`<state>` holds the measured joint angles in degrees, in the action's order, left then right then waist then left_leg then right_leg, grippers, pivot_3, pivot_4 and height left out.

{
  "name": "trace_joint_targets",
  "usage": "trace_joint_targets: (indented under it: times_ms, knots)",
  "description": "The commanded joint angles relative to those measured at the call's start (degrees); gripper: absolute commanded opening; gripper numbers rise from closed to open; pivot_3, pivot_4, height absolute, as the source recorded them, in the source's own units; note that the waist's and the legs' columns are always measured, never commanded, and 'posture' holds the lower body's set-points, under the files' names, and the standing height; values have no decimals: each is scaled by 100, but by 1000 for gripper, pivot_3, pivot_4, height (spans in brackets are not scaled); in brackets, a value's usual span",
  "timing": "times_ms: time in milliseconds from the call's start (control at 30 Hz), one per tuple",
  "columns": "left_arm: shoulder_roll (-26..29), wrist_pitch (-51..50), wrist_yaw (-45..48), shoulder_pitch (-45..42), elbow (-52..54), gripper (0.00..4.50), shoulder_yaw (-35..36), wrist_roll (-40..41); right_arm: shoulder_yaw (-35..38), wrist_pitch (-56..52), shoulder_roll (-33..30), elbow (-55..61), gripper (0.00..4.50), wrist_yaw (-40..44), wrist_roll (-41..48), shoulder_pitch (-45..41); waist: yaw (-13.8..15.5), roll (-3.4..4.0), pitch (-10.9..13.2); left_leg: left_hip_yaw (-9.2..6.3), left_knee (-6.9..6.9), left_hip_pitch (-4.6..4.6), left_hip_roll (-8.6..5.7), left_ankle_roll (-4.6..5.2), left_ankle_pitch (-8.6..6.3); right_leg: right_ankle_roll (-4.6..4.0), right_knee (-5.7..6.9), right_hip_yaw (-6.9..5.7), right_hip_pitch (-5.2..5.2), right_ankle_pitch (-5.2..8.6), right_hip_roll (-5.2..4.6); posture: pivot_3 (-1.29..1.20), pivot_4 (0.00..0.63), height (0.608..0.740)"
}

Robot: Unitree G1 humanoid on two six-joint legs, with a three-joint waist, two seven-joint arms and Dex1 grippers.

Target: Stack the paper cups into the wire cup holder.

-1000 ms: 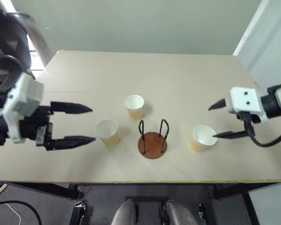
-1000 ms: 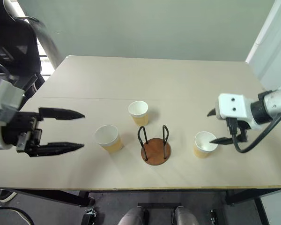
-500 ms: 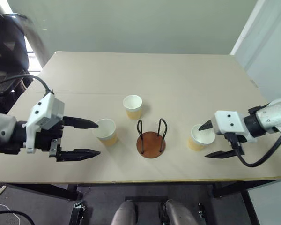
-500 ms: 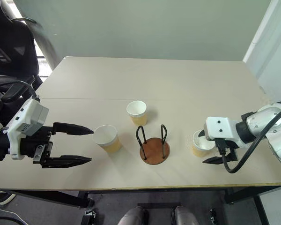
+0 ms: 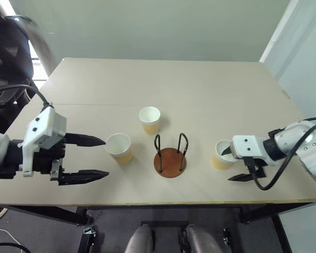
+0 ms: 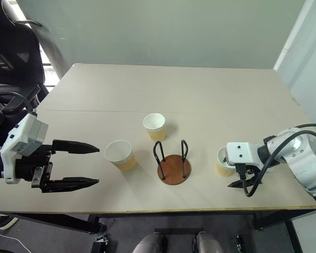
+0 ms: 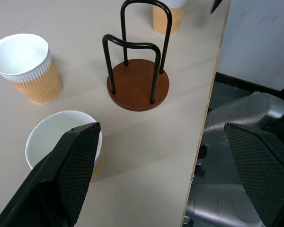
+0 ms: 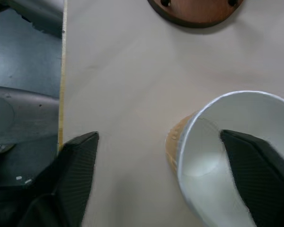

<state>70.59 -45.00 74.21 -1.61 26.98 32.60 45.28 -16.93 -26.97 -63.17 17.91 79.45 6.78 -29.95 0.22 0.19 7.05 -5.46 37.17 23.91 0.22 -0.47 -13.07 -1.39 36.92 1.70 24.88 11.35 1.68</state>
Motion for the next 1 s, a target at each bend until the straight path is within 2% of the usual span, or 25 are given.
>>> trace_joint_targets:
  times_ms: [33,67,233,300,600,700,800,1000]
  knots:
    - [15,23,4,38,43,4500,323,-30,102,129,-12,22,2892,41,-67,-164,1,0,0,0,0,0,0,0,0,0,0,0,0,0,0,0,150,740]
    - [32,30,22,44,17,4500,368,-44,99,156,-14,9,2420,57,-85,-164,1,0,0,0,0,0,1,0,0,0,0,-1,0,0,0,0,150,740]
    - [49,30,50,61,4,4500,446,-75,49,264,29,-117,617,56,-234,-249,1,-1,0,0,0,0,0,-1,0,-1,0,0,0,0,0,0,150,740]
    - [38,50,42,62,-15,4500,466,-98,23,329,36,-147,37,126,-261,-288,1,0,0,0,0,0,1,0,0,-2,0,-1,0,-1,0,0,150,740]
    - [62,8,252,-32,-143,4500,773,76,24,599,53,-262,37,406,-299,-362,2,-1,0,0,0,1,2,-1,-1,-5,0,-1,0,-1,0,0,150,740]
    - [51,-148,387,-26,-137,4500,1089,315,281,728,147,-380,37,837,195,-788,-1,0,0,0,0,1,2,-1,-1,-7,1,-1,1,-2,0,0,150,740]
    - [29,-299,471,-89,-166,4500,1367,606,600,485,322,-574,37,1245,1062,-1348,-40,0,0,1,-2,0,2,0,0,-23,2,0,3,5,2,0,150,740]
    - [-45,-495,479,262,-53,4500,1659,609,364,844,282,-1285,37,1305,1815,-2584,-36,2,1,0,-3,-2,4,0,3,-54,0,1,0,23,5,0,150,740]
